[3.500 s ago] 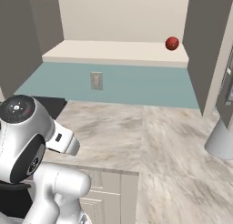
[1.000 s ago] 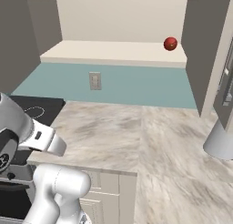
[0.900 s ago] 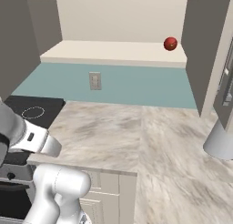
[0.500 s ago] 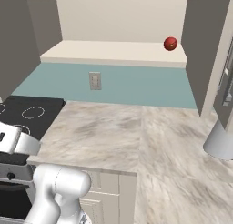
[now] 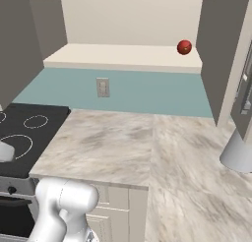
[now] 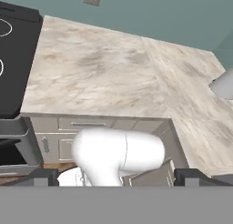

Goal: Pick the avocado and bread from the counter and place them on the plate. Then pick the jam from the cabinet and place it next to the plate. Lastly close the cabinet door.

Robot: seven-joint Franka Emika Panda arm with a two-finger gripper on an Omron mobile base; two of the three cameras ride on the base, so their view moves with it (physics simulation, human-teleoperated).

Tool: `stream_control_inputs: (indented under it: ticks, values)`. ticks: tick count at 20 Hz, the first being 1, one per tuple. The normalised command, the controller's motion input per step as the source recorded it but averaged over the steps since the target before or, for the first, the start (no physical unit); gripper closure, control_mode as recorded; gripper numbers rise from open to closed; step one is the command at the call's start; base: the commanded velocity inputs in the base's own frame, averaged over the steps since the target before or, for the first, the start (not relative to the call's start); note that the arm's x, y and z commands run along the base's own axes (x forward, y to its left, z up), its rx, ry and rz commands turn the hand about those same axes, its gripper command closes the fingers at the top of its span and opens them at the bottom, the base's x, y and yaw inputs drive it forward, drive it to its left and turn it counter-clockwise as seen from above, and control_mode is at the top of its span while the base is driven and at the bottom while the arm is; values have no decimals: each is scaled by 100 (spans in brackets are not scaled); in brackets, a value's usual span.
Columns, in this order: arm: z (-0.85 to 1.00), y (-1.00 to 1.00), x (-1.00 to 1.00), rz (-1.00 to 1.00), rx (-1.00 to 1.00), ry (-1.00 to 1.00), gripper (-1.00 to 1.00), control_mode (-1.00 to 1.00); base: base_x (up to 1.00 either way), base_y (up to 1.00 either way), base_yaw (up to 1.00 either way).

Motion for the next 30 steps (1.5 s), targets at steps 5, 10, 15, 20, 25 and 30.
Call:
stream_control_inputs:
  ticks: [5,10,15,20,25,30]
  values:
    - [-9,57,0,0,-17,0,-100,-100,0,0,0]
    - [-12,60,0,0,-18,0,-100,-100,0,0,0]
    - [-12,62,0,0,-17,0,-100,-100,0,0,0]
    - [-4,50,0,0,-13,0,-100,-100,0,0,0]
    - [0,43,1,0,-9,0,-100,-100,0,0,0]
    - [0,26,15,0,-7,0,-100,-100,0,0,0]
